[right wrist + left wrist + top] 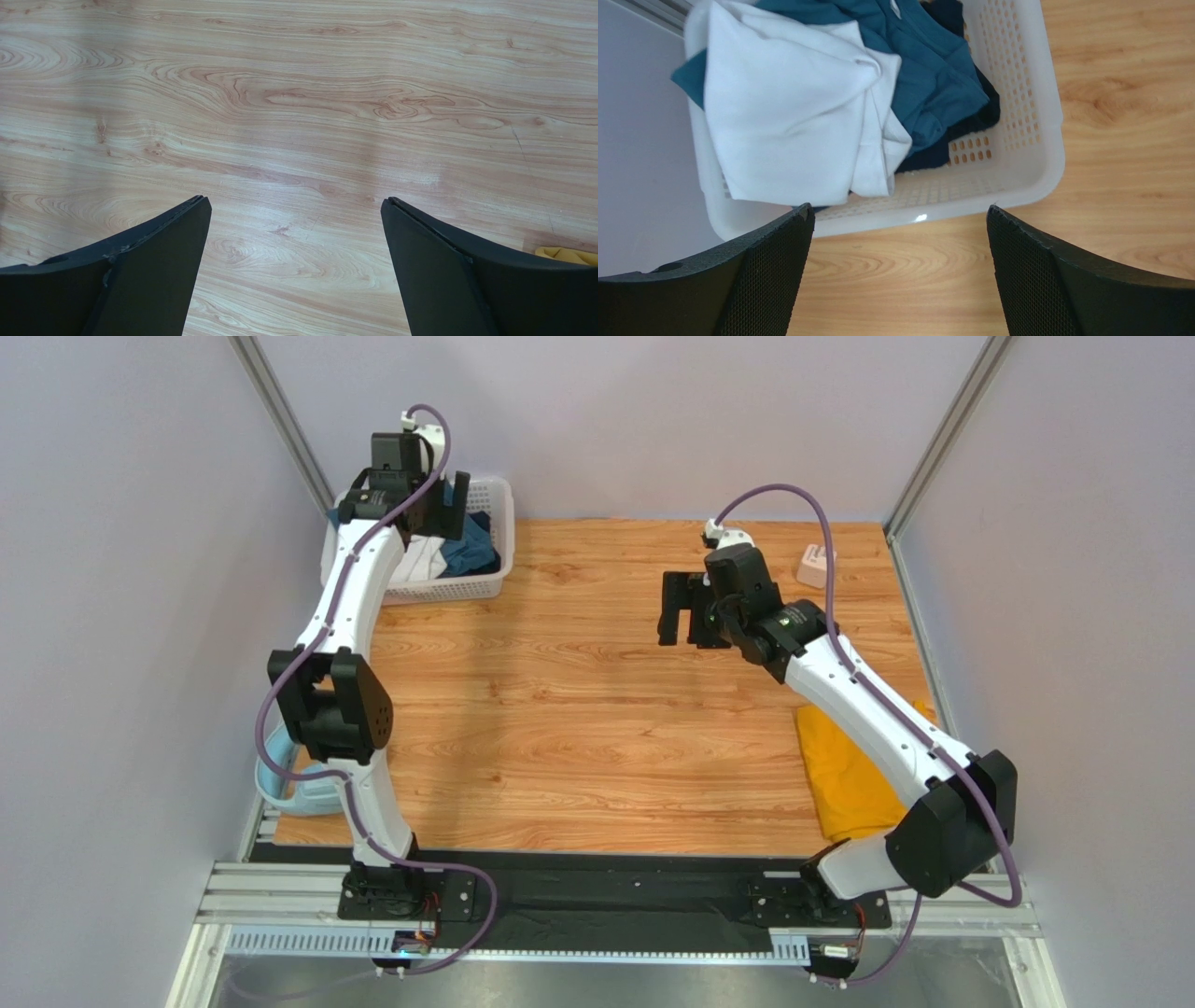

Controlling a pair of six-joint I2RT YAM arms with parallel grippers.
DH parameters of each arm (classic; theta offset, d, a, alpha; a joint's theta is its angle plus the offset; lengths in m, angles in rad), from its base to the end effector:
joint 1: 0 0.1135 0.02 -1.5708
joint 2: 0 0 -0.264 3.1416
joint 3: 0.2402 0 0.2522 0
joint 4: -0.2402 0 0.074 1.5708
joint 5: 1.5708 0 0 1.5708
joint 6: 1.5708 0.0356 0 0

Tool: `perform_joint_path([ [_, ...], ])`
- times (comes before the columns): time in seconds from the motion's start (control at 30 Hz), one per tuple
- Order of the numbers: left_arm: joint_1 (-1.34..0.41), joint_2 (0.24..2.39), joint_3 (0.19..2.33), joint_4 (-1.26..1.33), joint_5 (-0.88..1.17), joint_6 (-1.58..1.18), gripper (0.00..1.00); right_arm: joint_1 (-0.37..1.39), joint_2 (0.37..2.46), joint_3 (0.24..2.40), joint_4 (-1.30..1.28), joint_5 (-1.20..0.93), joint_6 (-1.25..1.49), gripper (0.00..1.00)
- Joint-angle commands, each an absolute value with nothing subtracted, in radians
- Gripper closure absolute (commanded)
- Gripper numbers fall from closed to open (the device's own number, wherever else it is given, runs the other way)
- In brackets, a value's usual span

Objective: Fold and stack the t-shirts
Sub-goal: Grab crumpled tshirt from bin with the left arm

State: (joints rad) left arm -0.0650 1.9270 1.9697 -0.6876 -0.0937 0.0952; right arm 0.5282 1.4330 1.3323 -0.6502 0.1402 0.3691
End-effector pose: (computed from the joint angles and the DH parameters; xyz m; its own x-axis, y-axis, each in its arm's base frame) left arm 0.4410 -0.0254 0.3655 -0.5981 0.1338 -0.7902 0.0471 0.9901 0.1320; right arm 0.2732 0.1536 0.3355 -0.6978 0.0064 -0.7162 -0.1705 0.9697 0.1748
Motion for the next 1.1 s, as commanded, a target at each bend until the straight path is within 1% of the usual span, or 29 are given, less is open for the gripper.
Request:
perform_joint_path([
  [0.0,-0.066,2.02,2.069,-0.591,-0.198,0.123,0.04,0.532,1.367,1.307,-0.601,0.158,0.368,0.0],
  [0.1,-0.066,2.118,2.21,-0.609,-0.256,0.144,0.04,0.531,1.345,1.279,-0.598,0.167,0.368,0.0],
  [0.13,-0.066,2.199,2.315,-0.644,-0.293,0.153,0.05,0.532,1.344,1.275,-0.598,0.167,0.368,0.0],
  [0.23,-0.051,2.342,2.495,-0.692,-0.33,0.152,0.05,0.532,1.319,1.249,-0.604,0.169,0.368,0.0],
  [0.27,-0.045,2.361,2.509,-0.686,-0.336,0.146,0.06,0.532,1.313,1.232,-0.606,0.17,0.367,0.0],
  [0.47,-0.011,2.445,2.523,-0.653,-0.403,0.123,0.07,0.529,1.281,1.187,-0.618,0.181,0.368,0.0],
  [0.7,0.046,2.437,2.415,-0.63,-0.36,0.089,0.1,0.531,1.278,1.184,-0.64,0.195,0.37,0.0],
  [0.8,0.046,2.454,2.411,-0.629,-0.348,0.1,0.11,0.531,1.275,1.189,-0.641,0.189,0.377,0.0],
  [1.07,0.046,2.509,2.414,-0.627,-0.299,0.121,0.17,0.529,1.238,1.195,-0.657,0.184,0.388,0.0],
])
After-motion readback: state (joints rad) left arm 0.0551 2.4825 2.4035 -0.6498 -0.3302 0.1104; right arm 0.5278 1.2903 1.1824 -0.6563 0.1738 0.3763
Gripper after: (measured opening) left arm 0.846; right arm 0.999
